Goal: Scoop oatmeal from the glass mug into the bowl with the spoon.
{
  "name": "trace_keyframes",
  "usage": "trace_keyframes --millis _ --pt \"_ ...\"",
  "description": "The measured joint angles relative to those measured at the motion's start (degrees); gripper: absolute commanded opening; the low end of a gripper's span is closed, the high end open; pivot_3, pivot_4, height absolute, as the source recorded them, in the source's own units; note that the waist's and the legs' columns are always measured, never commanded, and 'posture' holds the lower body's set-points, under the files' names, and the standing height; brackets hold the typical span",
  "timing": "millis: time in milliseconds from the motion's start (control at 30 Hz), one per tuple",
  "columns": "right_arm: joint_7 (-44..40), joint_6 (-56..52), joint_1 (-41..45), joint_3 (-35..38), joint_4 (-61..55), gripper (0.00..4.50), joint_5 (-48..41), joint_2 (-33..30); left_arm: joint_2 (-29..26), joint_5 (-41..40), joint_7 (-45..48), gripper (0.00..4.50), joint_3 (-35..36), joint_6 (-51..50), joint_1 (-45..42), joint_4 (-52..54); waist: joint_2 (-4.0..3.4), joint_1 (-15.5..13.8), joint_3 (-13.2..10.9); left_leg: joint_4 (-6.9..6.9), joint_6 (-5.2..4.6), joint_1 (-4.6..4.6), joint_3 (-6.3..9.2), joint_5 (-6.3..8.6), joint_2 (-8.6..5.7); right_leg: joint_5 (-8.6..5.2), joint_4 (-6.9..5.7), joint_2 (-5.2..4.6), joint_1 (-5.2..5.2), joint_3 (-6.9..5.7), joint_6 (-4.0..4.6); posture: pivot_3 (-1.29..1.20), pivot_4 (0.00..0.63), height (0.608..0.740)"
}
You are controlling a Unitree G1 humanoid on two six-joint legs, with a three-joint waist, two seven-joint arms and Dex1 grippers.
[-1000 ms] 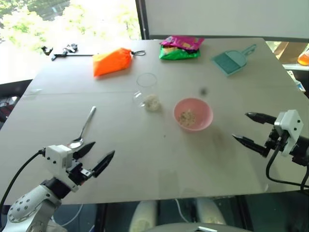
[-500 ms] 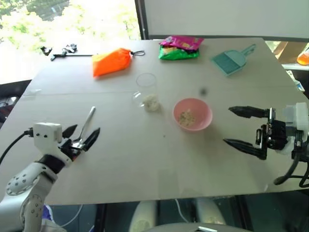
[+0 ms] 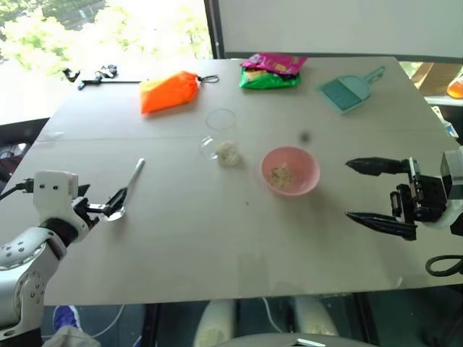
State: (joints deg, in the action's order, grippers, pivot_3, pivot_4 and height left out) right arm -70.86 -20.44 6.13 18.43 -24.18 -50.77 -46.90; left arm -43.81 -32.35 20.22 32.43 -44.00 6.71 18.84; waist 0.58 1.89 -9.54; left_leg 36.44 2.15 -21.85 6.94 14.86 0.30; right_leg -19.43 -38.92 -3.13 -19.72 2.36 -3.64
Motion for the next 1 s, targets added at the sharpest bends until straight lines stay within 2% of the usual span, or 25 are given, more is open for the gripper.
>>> trace_keyframes --millis 233,300,333,400,433,600,700,733,900,1000 --pt "-1.7 3.4 -3.5 0.7 0.7 4.47 2.8 0.7 -4.5 1.0 -1.9 4.35 -6.2 -15.8 -11.0 -6.0 -0.02 0.1 0.0 0.00 0.00 0.01 0.02 0.00 -0.01 0.00 -0.04 0.02 -0.01 -0.02 0.00 0.00 0.150 0.740" --pt "-1.8 3.6 -3.6 0.6 0.7 4.47 3.0 0.9 -4.5 1.3 -1.9 4.35 -6.8 -16.8 -11.7 -6.9 -0.03 0.2 0.0 0.00 0.00 -0.02 0.00 0.00 -0.01 0.00 -0.04 0.01 -0.05 0.00 0.00 0.00 0.150 0.740" --pt "-1.5 3.9 -3.7 0.6 0.6 4.47 3.4 1.1 -4.7 2.0 -1.7 4.35 -9.4 -18.5 -14.4 -10.4 -0.02 0.4 0.0 0.00 0.00 -0.02 -0.02 0.00 0.00 0.00 -0.05 0.01 -0.07 0.03 0.00 0.00 0.150 0.740" --pt "-1.2 4.3 -3.7 0.6 0.6 4.50 3.7 1.1 -5.3 2.6 -1.4 3.85 -10.6 -19.2 -15.7 -11.9 0.02 0.5 0.0 0.00 0.01 -0.03 -0.03 -0.01 0.01 0.00 -0.05 0.01 -0.10 0.05 0.00 0.00 0.150 0.740" --pt "-0.8 4.4 -3.9 0.7 0.5 4.50 4.1 1.2 -5.7 3.2 -0.5 3.65 -12.8 -19.6 -19.5 -15.5 -0.02 0.2 0.0 0.00 0.01 -0.03 0.02 -0.01 -0.01 0.00 -0.08 0.01 -0.09 -0.02 0.00 0.00 0.150 0.740" --pt "1.4 4.5 -4.3 0.6 -0.9 4.50 4.4 1.3 -7.4 5.4 2.4 1.51 -17.4 -19.3 -24.7 -20.8 -0.12 0.1 0.0 0.01 0.01 0.02 0.01 -0.01 -0.02 0.00 -0.11 0.00 -0.06 0.00 0.00 0.00 0.150 0.740" --pt "2.7 4.5 -5.4 0.6 -2.0 4.50 5.0 1.3 -7.4 6.6 2.8 0.18 -17.5 -18.7 -25.1 -22.0 -0.19 0.2 0.0 0.00 0.01 0.05 0.00 -0.01 -0.01 0.00 -0.16 0.00 -0.06 0.02 0.00 0.00 0.150 0.740" --pt "2.8 4.5 -5.7 0.6 -2.0 4.50 5.1 1.3 -7.4 6.9 2.8 0.07 -17.5 -18.3 -25.1 -22.2 -0.19 0.2 0.0 0.01 0.01 0.05 0.00 -0.01 -0.01 0.00 -0.17 0.00 -0.06 0.03 0.00 0.00 0.150 0.740" --pt "4.1 3.8 -7.4 0.6 -2.0 4.50 5.2 1.4 -6.3 8.1 2.9 0.07 -16.6 -16.0 -23.6 -21.2 -0.19 0.2 0.0 0.02 0.01 0.06 -0.03 -0.01 -0.01 0.00 -0.20 -0.01 -0.06 0.06 0.00 0.00 0.150 0.740" --pt "6.4 3.0 -8.2 0.6 -2.0 4.50 5.6 1.9 -3.2 8.2 0.9 0.07 -12.9 -15.2 -21.7 -18.8 -0.16 0.2 0.0 0.05 0.01 -0.01 0.01 -0.01 0.00 0.00 -0.19 -0.01 -0.10 0.03 0.00 0.00 0.150 0.740"
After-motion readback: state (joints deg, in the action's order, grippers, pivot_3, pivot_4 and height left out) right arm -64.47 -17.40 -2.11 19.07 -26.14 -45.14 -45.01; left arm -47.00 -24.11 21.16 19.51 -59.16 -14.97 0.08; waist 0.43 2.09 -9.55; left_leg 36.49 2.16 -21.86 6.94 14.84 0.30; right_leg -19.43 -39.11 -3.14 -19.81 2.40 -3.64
